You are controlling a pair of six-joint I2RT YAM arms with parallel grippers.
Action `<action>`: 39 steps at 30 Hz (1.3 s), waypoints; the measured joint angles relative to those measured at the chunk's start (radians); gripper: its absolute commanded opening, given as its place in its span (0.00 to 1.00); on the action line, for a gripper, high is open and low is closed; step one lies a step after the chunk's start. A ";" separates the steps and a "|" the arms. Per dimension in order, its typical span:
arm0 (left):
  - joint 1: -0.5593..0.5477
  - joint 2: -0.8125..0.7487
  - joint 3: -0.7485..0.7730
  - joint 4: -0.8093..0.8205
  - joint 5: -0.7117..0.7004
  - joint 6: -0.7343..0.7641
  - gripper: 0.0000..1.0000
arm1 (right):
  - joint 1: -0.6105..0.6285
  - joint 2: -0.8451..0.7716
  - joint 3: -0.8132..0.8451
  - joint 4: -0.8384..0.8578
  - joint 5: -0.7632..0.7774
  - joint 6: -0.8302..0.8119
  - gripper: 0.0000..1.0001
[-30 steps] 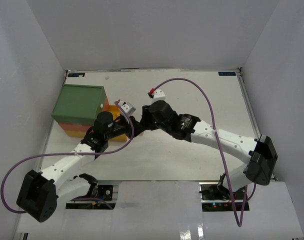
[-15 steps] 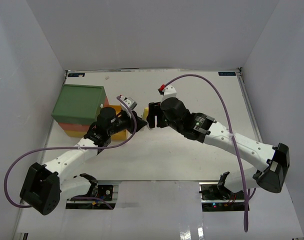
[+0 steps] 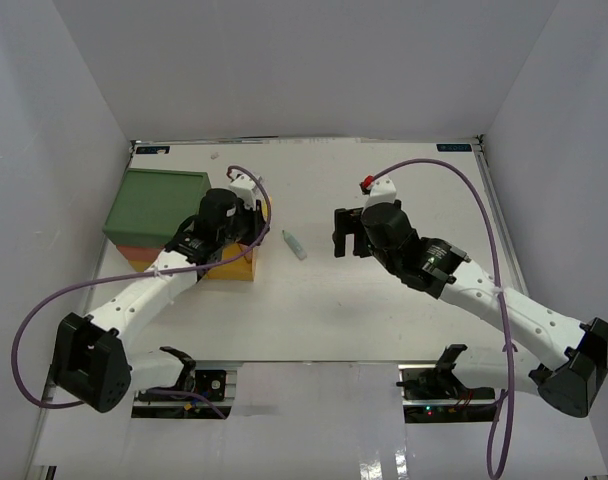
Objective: Sort the stationery into containers
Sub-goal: Place the pen in the drawer.
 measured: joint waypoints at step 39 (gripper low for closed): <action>0.167 0.196 0.404 -0.369 0.059 -0.137 0.98 | -0.101 0.386 -0.065 0.181 -0.352 -0.280 0.77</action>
